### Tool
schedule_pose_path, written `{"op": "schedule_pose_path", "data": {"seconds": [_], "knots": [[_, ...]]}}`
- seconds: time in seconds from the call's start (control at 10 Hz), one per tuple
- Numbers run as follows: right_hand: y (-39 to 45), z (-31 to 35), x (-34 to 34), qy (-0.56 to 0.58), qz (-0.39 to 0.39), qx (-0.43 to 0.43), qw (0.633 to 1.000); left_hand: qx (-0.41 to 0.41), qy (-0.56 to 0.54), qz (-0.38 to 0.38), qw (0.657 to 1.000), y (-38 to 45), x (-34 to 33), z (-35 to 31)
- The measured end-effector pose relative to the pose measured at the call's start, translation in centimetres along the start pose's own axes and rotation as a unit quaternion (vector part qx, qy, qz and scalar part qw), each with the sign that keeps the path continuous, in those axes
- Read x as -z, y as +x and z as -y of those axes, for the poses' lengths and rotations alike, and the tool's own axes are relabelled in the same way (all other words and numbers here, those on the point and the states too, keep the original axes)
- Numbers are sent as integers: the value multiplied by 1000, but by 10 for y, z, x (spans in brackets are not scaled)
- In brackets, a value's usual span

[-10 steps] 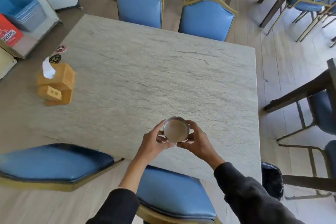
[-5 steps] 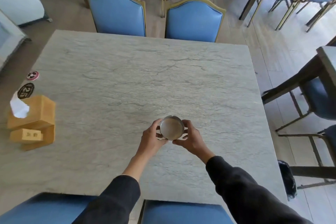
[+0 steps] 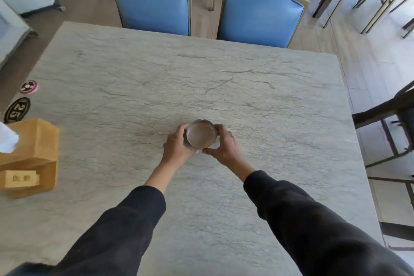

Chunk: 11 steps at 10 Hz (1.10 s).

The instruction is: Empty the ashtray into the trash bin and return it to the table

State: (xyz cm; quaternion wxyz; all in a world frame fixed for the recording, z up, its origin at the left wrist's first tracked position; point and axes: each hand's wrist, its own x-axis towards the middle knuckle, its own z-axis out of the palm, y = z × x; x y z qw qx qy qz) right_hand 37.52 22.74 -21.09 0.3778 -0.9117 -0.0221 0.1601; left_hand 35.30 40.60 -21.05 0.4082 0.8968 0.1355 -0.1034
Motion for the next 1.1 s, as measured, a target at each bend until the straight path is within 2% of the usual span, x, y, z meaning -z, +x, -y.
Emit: {"op": "schedule_pose_path", "data": {"seconds": [0.3,0.6,1.1], "knots": [[65,39,-12,-15,-21,2,1000,-6,37,-4,999,67,40,4],[86,45,-18,-27,-42,-26,998,-24,37,3,999,97,44,5],[72,35,-15,10,-8,-70,997,25,40,-6,999,63,35,20]]}}
